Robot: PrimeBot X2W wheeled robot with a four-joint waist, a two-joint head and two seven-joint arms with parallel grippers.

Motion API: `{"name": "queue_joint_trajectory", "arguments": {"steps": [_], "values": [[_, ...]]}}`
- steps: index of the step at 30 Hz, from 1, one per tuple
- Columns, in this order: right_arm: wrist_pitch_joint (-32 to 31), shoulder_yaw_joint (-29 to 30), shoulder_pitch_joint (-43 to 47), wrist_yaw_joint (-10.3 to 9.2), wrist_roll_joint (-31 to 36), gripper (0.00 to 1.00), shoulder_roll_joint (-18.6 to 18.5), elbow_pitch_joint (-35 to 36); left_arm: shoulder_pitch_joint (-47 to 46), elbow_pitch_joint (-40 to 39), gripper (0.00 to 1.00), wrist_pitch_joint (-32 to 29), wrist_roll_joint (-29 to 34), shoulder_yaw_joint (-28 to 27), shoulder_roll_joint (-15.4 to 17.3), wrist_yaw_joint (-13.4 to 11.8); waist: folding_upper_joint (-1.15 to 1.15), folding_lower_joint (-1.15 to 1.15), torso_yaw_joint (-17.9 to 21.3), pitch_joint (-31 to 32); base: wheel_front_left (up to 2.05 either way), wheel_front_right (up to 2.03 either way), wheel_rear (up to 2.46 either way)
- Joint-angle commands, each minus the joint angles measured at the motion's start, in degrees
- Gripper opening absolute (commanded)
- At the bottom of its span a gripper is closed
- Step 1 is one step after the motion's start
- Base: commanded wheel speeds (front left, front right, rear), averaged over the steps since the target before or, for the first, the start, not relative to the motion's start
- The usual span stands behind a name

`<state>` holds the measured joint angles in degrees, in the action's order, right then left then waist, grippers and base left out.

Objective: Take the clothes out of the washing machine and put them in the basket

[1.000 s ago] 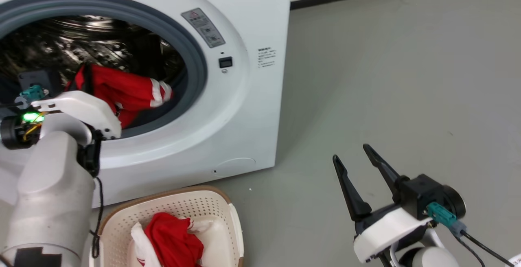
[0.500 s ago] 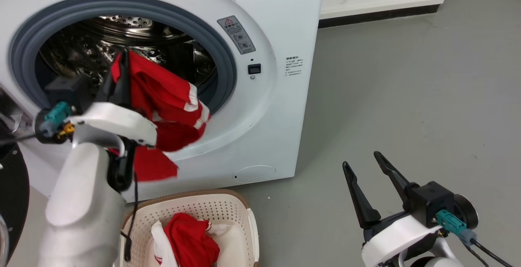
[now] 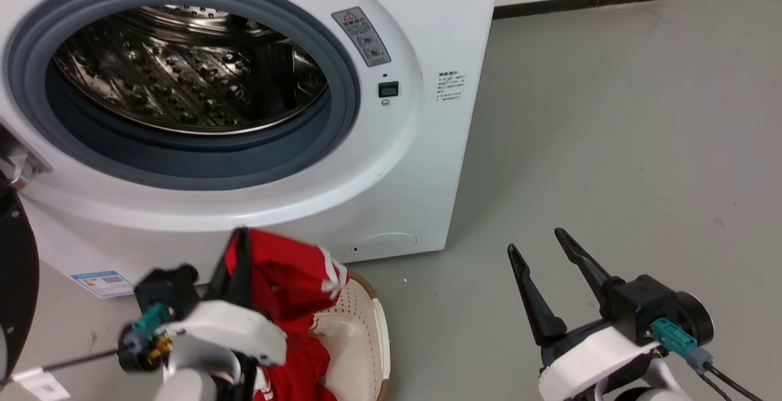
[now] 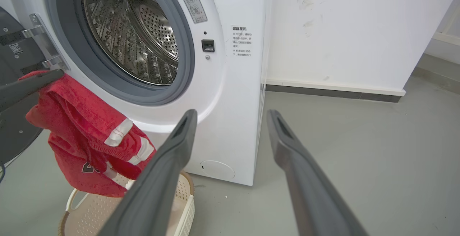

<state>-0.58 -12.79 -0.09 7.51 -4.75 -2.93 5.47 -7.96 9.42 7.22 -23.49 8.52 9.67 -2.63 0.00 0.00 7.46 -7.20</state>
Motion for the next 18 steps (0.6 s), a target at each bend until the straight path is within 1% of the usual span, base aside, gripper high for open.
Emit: {"name": "queue_joint_trajectory", "arguments": {"steps": [1, 6, 12, 15, 18], "values": [[0.11, -0.1, -1.2, -0.04, -0.2, 1.0, 0.09, 0.31, 0.66, 0.22, 0.0, 0.28, -0.27, 0.07, -0.47, -0.22, 0.0, 0.0, 0.16, -1.05, 0.0, 0.0, 0.0], [0.67, -0.01, -2.67, -0.04, -0.24, 1.0, 0.09, 0.41, 2.97, 5.45, 0.0, 2.62, -1.51, 0.63, -2.81, -0.68, 0.0, 0.0, 0.37, -5.29, 0.0, 0.0, 0.0], [1.37, -1.43, -6.02, -0.04, -0.32, 1.0, 0.1, 0.42, -1.77, 15.83, 0.0, 5.99, -2.06, 1.27, -4.28, 1.03, 0.0, 0.0, 1.81, -12.37, 0.0, 0.0, 0.0], [1.77, -2.29, -8.05, -0.04, -0.46, 1.0, 0.1, 0.45, -5.45, 22.01, 0.0, 6.92, -2.03, 0.84, -4.4, 1.67, 0.0, 0.0, 3.07, -16.28, 0.0, 0.0, 0.0], [2.4, -3.11, -9.47, -0.04, -0.77, 1.0, 0.1, 0.13, -9.05, 28.56, 0.0, 7.43, -2.62, -0.26, -4.25, 1.75, 0.0, 0.0, 4.59, -19.97, 0.0, 0.0, 0.0]]}}
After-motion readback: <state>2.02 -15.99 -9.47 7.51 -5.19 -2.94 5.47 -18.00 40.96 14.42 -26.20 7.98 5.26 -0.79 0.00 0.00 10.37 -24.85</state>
